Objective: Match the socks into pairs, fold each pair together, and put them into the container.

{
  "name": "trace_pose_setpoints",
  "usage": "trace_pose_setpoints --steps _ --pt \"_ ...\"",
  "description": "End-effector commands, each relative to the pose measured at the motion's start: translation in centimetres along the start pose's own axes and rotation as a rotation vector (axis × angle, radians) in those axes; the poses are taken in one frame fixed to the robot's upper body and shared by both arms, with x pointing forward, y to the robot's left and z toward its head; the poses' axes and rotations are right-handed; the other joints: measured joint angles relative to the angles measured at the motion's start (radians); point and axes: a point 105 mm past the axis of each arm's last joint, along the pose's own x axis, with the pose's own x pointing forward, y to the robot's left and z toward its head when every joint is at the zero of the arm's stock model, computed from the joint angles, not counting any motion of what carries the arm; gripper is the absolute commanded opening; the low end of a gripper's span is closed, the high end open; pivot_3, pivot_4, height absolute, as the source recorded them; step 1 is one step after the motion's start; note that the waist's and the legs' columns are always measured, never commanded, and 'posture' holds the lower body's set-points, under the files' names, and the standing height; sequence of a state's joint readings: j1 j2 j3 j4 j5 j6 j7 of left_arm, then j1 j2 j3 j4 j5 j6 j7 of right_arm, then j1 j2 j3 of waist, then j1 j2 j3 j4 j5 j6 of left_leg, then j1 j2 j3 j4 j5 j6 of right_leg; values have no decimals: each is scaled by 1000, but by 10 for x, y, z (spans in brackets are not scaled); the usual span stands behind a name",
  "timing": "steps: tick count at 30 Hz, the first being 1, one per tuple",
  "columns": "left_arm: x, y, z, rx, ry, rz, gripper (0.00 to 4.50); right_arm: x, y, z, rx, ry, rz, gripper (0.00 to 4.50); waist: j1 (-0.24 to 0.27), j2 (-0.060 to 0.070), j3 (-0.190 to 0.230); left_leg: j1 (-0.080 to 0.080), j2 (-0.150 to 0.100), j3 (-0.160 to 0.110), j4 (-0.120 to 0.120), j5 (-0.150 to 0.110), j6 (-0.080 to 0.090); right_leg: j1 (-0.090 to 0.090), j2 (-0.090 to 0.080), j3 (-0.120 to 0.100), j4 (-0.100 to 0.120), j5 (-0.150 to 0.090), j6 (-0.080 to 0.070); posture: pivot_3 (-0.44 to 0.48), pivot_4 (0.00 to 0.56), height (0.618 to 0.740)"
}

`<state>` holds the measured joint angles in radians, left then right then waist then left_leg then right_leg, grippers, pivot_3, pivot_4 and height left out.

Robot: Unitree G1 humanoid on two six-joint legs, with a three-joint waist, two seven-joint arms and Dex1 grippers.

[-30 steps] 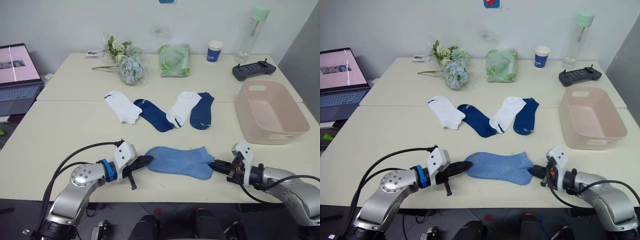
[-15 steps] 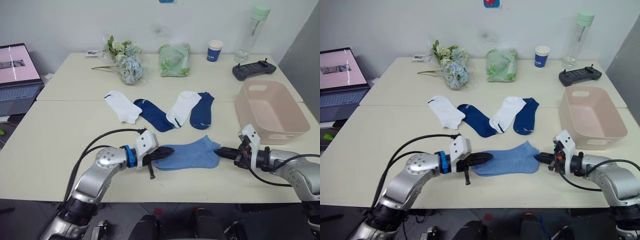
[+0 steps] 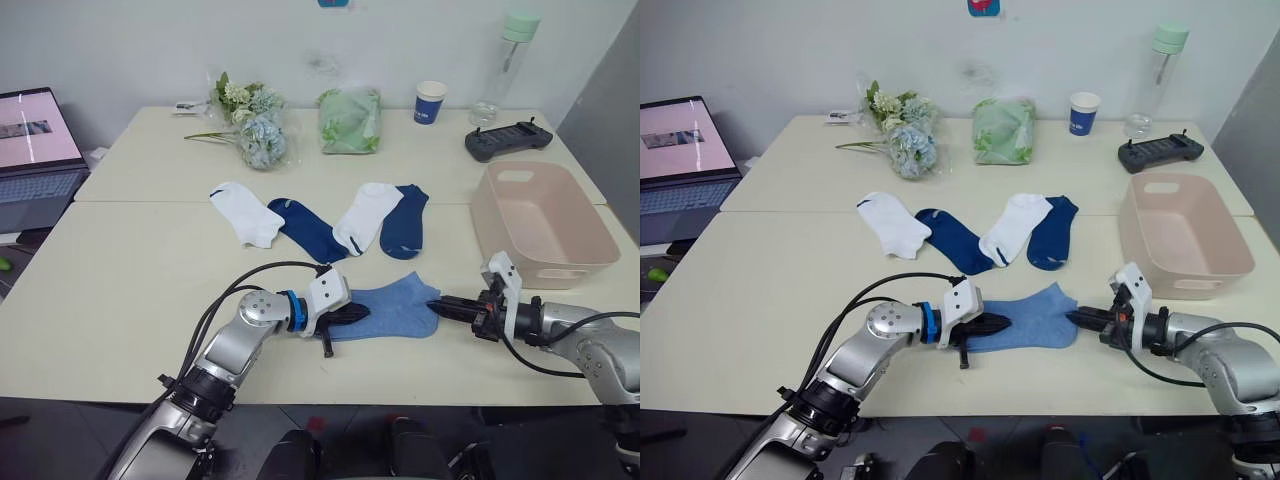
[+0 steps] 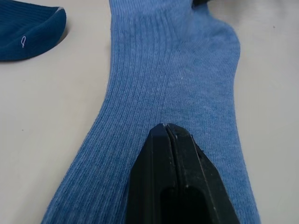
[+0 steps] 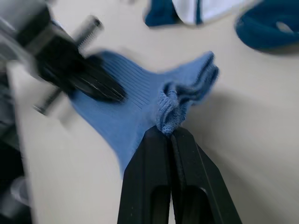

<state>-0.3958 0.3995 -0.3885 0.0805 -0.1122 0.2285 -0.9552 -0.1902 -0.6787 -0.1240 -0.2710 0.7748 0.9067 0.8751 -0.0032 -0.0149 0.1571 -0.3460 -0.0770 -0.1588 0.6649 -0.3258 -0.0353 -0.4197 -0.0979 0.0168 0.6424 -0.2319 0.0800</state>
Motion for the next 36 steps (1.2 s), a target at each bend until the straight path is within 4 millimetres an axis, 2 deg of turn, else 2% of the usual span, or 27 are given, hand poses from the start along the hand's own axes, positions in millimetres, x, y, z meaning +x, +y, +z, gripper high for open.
trace_pose_setpoints --steps 1,6,13,17,20,24,25,27,29,32,36 --pt "0 -9 -26 -42 93 -25 0 6 29 25 28 -89 133 35 1 0 0 0 0 0 0 0 0 0 0 0 0 0 0 0 150 740" --pt "0 -10 -27 -32 91 -14 0 22 46 27 59 -96 200 35 2 0 0 0 0 -1 0 0 0 0 0 0 0 0 0 0 150 740" --pt "-7 -8 -14 -35 42 8 0 37 46 23 42 -68 217 35 -1 0 0 0 0 -1 0 0 0 0 0 0 0 0 0 0 150 740" --pt "-29 -3 7 -51 -12 42 0 47 46 25 22 -60 233 35 -5 0 0 0 0 -1 0 0 0 -1 0 -1 1 0 0 0 150 740" --pt "-65 3 23 -77 -21 71 0 58 53 23 10 -41 278 35 -14 -1 0 -1 0 -1 0 0 0 -2 1 0 1 0 0 0 150 740" --pt "-96 5 25 -92 40 109 0 67 58 21 -10 -16 311 35 -20 0 1 -1 1 -2 -1 0 0 -2 1 0 1 0 0 0 150 740" --pt "-115 11 22 -91 66 176 0 78 59 15 -37 25 314 35 -21 0 1 -1 0 -2 -1 0 0 -2 1 0 0 0 0 0 150 740" --pt "-136 17 20 -89 95 255 0 94 60 8 -76 85 313 35 -28 0 1 -1 0 -2 -1 0 0 -2 1 0 0 0 0 0 150 740" --pt "-140 17 19 -93 89 283 0 107 56 5 -103 114 278 35 -30 0 1 -1 1 -1 -2 0 0 -3 4 0 1 0 0 0 150 740" --pt "-137 18 22 -96 62 311 0 114 57 5 -128 132 296 35 -22 0 1 -1 1 -2 -2 0 0 -3 4 -1 1 0 -1 0 150 740" --pt "-136 21 26 -101 41 354 0 117 59 8 -122 122 310 1005 -18 0 1 -2 0 -2 -1 0 -1 -3 1 -1 -1 0 -1 0 150 740"
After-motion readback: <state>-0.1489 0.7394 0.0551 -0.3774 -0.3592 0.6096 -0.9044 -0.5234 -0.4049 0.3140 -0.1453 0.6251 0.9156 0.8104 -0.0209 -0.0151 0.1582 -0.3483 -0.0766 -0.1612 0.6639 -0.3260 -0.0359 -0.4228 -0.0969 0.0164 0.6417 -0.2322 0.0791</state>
